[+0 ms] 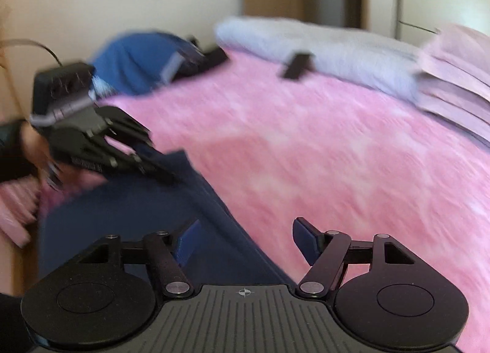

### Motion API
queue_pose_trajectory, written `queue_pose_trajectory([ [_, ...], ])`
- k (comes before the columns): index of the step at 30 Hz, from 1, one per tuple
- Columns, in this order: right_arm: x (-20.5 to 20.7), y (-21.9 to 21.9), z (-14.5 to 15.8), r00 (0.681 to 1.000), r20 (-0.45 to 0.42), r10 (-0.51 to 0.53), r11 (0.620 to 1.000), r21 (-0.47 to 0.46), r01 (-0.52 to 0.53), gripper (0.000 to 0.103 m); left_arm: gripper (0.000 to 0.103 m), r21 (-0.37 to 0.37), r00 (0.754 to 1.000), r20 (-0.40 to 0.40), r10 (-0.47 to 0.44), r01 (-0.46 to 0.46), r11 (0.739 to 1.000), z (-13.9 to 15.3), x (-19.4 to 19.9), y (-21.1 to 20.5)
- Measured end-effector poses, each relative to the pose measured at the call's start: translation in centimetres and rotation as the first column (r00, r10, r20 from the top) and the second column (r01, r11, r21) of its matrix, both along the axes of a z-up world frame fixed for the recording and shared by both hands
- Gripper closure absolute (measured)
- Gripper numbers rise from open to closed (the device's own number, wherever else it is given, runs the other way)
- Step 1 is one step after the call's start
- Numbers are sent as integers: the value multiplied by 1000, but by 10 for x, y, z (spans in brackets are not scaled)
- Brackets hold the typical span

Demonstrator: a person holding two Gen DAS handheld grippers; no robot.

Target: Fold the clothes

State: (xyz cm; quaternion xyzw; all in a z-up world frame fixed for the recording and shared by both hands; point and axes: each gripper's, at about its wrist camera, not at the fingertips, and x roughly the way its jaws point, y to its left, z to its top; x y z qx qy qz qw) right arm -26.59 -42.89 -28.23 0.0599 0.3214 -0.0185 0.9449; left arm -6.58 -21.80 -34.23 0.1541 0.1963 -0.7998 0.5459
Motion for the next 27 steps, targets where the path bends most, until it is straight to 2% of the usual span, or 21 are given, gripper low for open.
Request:
queue_pose_trajectory([
  [2, 16, 1, 0, 995, 39, 92, 995, 18, -93, 33, 97, -102, 997, -16, -72, 70, 992, 13, -1, 12],
  [4, 32, 1, -3, 980, 61, 188, 980, 50, -191, 33, 97, -184, 990, -8, -144, 140, 973, 25, -3, 22],
  [6, 46, -2, -9, 962, 87, 260, 957, 112, -269, 33, 97, -204, 980, 30, -197, 198, 959, 33, -8, 27],
  [8, 57, -9, -19, 949, 91, 303, 922, 226, -316, 35, 97, -179, 975, 76, -210, 221, 959, 33, -12, 27],
  [9, 58, -11, -23, 949, 74, 305, 914, 257, -314, 65, 97, -154, 976, 85, -198, 209, 966, 30, -12, 25],
  [10, 59, -12, -26, 950, 56, 307, 907, 285, -310, 90, 97, -127, 981, 98, -168, 180, 975, 25, -11, 22],
  [12, 52, -8, -26, 964, -13, 265, 935, 248, -253, 96, 97, -79, 986, 124, -112, 123, 989, 15, -9, 18],
  [14, 42, -3, -14, 985, -76, 157, 975, 172, -142, 101, 96, -33, 986, 157, -61, 67, 997, 7, -12, 8],
  [16, 35, 1, 5, 990, -85, 109, 988, 121, -98, 101, 96, 12, 983, 183, -27, 25, 1000, 0, -16, -2],
  [18, 42, 3, 11, 989, -134, 54, 998, 48, -48, 102, 96, 65, 979, 206, -8, -6, 998, -10, -19, -14],
  [21, 64, 6, -3, 976, -212, 44, 999, -16, -48, 102, 95, 134, 981, 194, 7, -34, 990, -27, -15, -27],
  [24, 69, -1, -21, 977, -204, 56, 998, 24, -52, 102, 95, 139, 986, 164, 26, -49, 989, -31, -8, -25],
  [25, 67, -3, -24, 980, -189, 55, 998, 37, -48, 101, 95, 119, 985, 168, 24, -44, 992, -29, -7, -21],
  [26, 64, -5, -26, 984, -167, 59, 998, 45, -52, 98, 95, 98, 985, 172, 22, -40, 994, -27, -7, -18],
  [27, 58, -5, -25, 989, -134, 60, 997, 54, -53, 80, 95, 77, 984, 176, 21, -35, 996, -25, -7, -14],
])
